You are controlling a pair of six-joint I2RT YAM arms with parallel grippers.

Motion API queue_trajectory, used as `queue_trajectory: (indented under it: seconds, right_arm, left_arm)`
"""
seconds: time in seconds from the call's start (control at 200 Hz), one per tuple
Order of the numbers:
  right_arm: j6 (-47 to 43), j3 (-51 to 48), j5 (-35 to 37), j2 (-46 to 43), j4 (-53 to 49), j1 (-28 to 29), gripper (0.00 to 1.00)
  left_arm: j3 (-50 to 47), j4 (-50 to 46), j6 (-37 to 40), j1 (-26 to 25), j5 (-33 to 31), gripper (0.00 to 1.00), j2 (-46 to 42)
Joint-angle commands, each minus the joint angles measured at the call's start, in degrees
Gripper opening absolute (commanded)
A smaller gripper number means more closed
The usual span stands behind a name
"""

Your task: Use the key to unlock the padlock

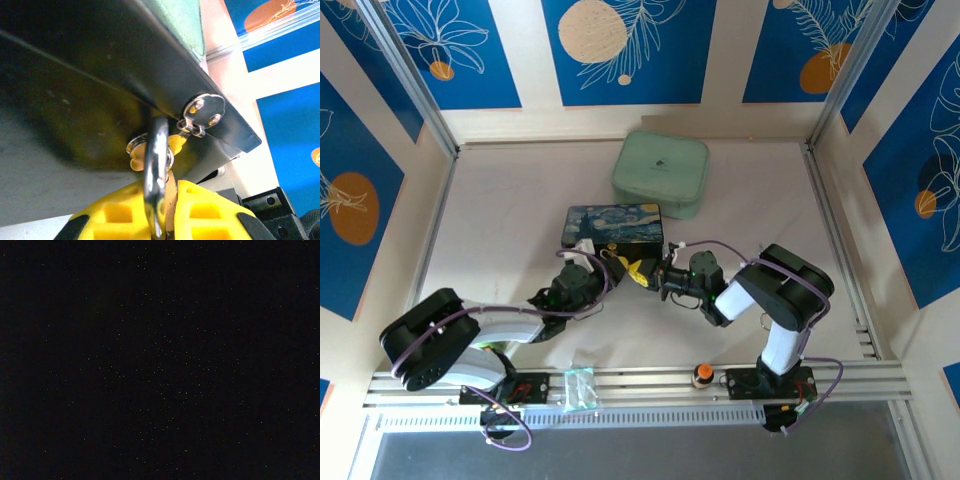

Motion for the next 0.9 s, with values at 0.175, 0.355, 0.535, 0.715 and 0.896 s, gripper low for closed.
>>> queue_trajectory:
  seconds: [0.175,0.355,0.535,0.715,0.896]
  right_arm:
    - [-3.1,1.9,4.4,1.2,2.9,2.1,0.00]
    - [-3.3,-0.9,4.6,2.3,2.9,1.0,0.30]
    - [-6.3,-6.2,7.0,-0.9,-2.2,0.5,0.35]
    - [-12.2,-9.0,8.2,-10.5,-13.1,-0.2,0.37]
    - [-21.3,-7.0,10.4,-26.2,-38.1,-1.5,0.41]
  left_arm:
    - [1.5,6.7,-2.0,-4.5,11.4,0.00,-0.5]
    - [1.7,3.1,-1.6,-4.3,10.1,0.00,-1.7]
    - [2.0,0.3,-1.7,-4.0,8.8,0.00,-2.7]
    - [1.8,-2.7,-1.3,-3.5,7.9,0.00,-4.0]
    - [2.2,-5.6,-1.1,-3.3,7.2,0.00,-5.2]
